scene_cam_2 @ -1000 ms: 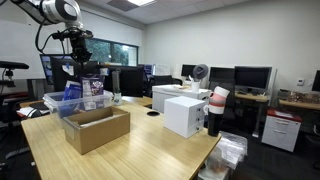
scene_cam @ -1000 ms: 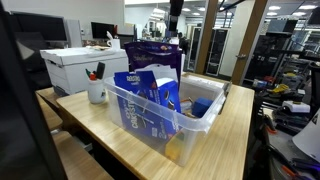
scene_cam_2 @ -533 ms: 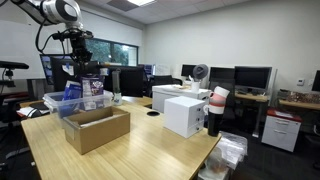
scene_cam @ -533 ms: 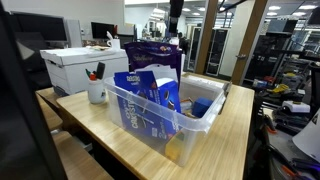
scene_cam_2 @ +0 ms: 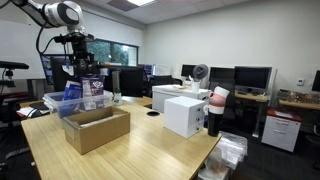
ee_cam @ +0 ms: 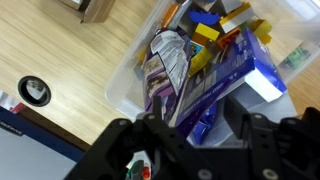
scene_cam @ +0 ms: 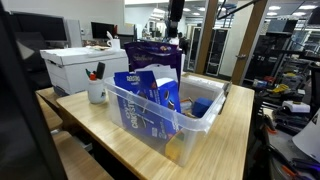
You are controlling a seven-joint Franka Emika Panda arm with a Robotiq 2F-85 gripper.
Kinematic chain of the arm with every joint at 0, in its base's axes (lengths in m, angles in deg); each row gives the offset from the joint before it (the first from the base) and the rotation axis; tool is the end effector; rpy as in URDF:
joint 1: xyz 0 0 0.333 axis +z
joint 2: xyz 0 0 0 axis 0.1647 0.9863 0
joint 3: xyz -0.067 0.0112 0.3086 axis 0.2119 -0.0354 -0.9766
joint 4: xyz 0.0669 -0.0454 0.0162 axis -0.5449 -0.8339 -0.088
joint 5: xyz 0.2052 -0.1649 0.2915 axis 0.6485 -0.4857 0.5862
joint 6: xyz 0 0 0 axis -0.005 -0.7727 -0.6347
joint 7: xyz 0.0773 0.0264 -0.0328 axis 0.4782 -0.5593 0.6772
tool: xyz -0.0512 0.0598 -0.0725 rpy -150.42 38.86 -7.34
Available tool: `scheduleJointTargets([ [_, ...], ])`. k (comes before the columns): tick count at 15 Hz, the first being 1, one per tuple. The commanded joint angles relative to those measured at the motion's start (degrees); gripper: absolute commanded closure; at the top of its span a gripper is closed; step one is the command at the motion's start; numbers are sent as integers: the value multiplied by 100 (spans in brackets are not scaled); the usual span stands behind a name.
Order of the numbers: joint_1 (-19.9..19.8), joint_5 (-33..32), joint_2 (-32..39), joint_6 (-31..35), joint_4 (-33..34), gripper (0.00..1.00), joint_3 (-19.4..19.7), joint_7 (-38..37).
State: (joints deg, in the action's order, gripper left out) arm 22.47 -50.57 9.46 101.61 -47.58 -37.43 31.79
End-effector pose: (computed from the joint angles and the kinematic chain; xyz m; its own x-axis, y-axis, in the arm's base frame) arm 0.4951 0.2395 0.4976 0.8469 0.5292 0.0520 0.5228 -0.8465 0.1010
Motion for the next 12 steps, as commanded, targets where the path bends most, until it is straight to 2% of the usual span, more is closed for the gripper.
scheduleJointTargets([
  [1, -64, 237, -65, 503, -383, 5, 119, 549],
  [4, -106, 230, 3, 675, -515, 0, 219, 705],
  [12, -154, 273, 127, 711, -601, 0, 342, 867],
])
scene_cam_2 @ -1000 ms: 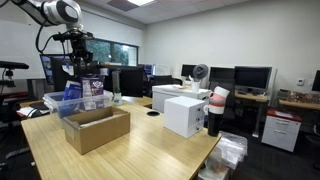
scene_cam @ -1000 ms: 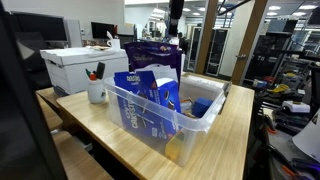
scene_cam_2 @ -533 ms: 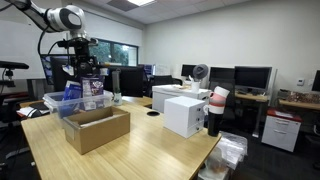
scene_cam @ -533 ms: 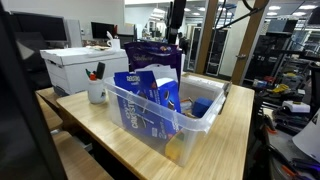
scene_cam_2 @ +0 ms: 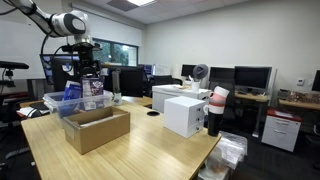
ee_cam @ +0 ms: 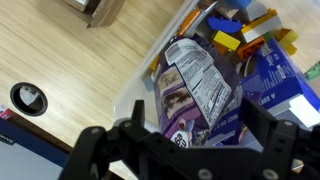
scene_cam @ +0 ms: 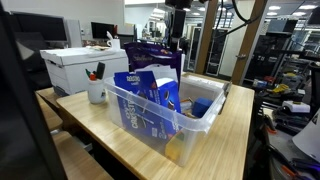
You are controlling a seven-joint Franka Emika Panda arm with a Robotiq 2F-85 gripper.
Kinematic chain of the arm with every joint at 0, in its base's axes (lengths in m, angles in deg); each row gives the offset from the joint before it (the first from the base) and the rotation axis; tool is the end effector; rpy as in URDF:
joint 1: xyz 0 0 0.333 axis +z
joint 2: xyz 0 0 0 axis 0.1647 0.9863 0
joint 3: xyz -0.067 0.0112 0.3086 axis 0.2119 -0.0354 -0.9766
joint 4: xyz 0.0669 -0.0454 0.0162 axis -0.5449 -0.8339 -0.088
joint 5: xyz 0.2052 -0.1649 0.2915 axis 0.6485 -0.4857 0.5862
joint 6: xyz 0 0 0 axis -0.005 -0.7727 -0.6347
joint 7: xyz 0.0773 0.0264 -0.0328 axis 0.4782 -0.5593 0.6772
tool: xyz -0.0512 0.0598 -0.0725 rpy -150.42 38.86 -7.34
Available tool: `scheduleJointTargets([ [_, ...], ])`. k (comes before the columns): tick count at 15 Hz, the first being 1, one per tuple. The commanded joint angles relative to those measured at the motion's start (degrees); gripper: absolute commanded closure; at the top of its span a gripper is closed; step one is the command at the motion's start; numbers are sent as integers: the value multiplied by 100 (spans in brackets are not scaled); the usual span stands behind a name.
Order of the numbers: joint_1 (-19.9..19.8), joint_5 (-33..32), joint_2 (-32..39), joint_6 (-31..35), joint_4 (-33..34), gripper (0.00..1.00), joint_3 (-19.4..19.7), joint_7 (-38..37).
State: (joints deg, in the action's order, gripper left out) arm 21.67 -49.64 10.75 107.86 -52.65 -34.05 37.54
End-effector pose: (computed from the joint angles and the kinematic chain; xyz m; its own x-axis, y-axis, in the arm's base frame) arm 0.5095 0.2029 0.4534 0.8320 0.5530 0.0454 0.5487 -0.8321 0.0808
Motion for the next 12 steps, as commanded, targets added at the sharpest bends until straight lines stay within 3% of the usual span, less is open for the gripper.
scheduleJointTargets([
  [1, -72, 198, 10, 86, -109, 0, 5, 306],
  [12, -41, 326, 131, 66, -246, 0, -52, 405],
])
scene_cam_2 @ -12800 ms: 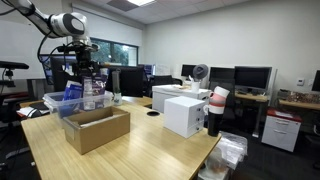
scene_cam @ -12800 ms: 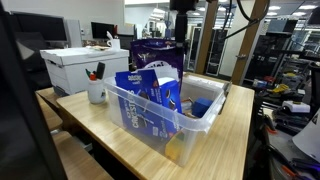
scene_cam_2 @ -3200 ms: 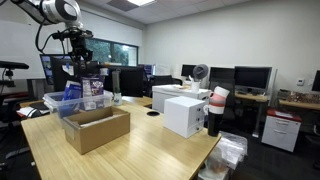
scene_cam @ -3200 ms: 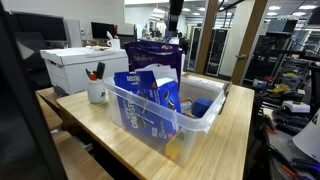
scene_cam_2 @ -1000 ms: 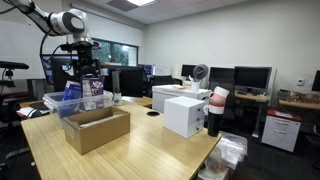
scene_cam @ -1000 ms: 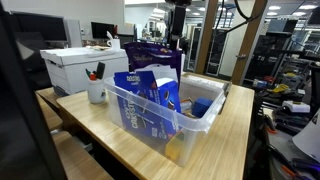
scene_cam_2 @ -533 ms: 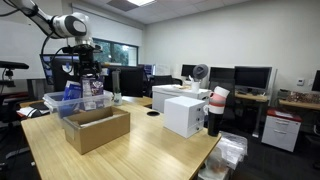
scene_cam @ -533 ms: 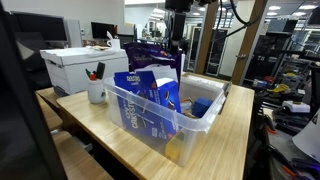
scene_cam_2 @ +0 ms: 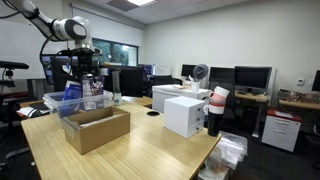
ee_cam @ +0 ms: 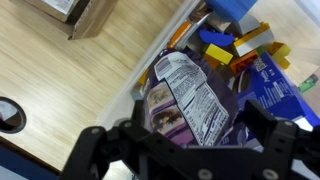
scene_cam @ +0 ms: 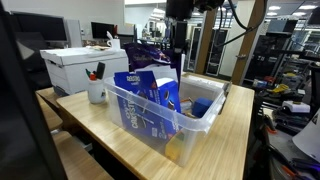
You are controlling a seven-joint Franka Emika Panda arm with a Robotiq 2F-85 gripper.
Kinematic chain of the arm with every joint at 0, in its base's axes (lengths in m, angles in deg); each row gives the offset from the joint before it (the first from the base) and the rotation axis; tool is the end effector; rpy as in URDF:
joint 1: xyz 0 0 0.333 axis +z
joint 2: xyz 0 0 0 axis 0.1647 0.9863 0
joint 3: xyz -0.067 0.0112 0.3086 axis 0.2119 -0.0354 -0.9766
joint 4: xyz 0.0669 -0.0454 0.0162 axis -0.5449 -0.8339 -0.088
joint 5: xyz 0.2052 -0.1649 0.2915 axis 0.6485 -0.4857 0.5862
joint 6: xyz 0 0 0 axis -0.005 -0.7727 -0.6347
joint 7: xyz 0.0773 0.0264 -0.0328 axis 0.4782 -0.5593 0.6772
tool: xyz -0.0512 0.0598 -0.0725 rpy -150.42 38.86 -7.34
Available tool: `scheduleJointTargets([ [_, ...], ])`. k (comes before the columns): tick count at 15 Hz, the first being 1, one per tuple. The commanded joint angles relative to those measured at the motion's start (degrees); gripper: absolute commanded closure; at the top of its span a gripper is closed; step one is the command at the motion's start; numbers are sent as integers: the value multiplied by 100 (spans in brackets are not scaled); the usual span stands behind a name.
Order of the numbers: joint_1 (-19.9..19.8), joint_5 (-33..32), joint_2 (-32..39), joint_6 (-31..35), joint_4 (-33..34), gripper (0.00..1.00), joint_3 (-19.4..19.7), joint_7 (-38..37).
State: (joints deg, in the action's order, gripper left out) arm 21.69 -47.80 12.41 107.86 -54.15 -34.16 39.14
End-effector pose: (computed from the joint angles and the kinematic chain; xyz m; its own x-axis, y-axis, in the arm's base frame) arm 0.5064 0.2041 0.4254 0.8249 0.5653 -0.0029 0.5650 -0.8243 0.0376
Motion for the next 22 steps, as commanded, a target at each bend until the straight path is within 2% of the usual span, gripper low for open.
scheduleJointTargets([
  [1, -42, 137, -32, 66, -99, 0, -44, 236],
  [15, -7, 104, -72, 165, -346, 0, -134, 197],
  [22, -15, 34, -68, 683, -429, 0, -150, 32],
])
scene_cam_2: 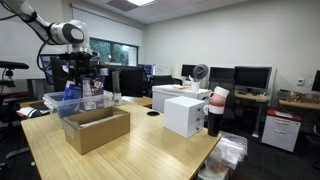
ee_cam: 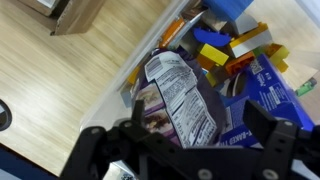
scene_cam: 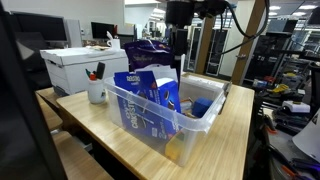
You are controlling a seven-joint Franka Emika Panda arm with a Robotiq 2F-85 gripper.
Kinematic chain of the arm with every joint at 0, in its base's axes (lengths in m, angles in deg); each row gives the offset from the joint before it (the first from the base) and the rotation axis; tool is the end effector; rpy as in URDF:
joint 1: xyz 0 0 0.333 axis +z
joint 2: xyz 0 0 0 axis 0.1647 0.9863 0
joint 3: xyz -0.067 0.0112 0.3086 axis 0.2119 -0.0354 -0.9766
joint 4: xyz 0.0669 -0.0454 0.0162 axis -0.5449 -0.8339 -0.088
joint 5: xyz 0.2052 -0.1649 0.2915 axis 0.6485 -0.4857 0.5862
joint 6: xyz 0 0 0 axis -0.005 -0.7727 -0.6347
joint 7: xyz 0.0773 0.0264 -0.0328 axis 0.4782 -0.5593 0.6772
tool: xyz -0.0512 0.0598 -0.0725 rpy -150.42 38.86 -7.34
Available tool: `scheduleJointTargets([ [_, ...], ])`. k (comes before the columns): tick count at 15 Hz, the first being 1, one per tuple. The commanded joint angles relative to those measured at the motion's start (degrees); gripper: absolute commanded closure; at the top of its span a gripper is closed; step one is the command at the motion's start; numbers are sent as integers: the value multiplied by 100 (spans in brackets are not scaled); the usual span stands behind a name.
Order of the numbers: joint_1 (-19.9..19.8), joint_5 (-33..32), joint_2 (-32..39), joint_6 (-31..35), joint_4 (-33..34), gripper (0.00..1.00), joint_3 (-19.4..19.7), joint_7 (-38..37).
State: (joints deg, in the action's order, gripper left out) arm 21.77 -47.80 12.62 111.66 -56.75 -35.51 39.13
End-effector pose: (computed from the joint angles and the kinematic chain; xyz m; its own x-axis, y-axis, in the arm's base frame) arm 0.4980 0.2157 0.4084 0.8091 0.5875 0.0144 0.5866 -0.8089 0.0391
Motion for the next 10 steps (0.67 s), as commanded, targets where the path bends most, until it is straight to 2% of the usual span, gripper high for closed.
scheduleJointTargets([
  [1, -21, 7, -90, 357, -184, 0, -16, 49],
  [4, -17, -26, -85, 368, -217, 0, -19, 56],
  [5, -14, -57, -83, 336, -217, 15, -23, 65],
  [6, -12, -92, -86, 341, -225, 25, -25, 42],
  [9, -10, -123, -92, 337, -232, 43, -28, 36],
  [10, -11, -129, -93, 320, -231, 56, -28, 45],
])
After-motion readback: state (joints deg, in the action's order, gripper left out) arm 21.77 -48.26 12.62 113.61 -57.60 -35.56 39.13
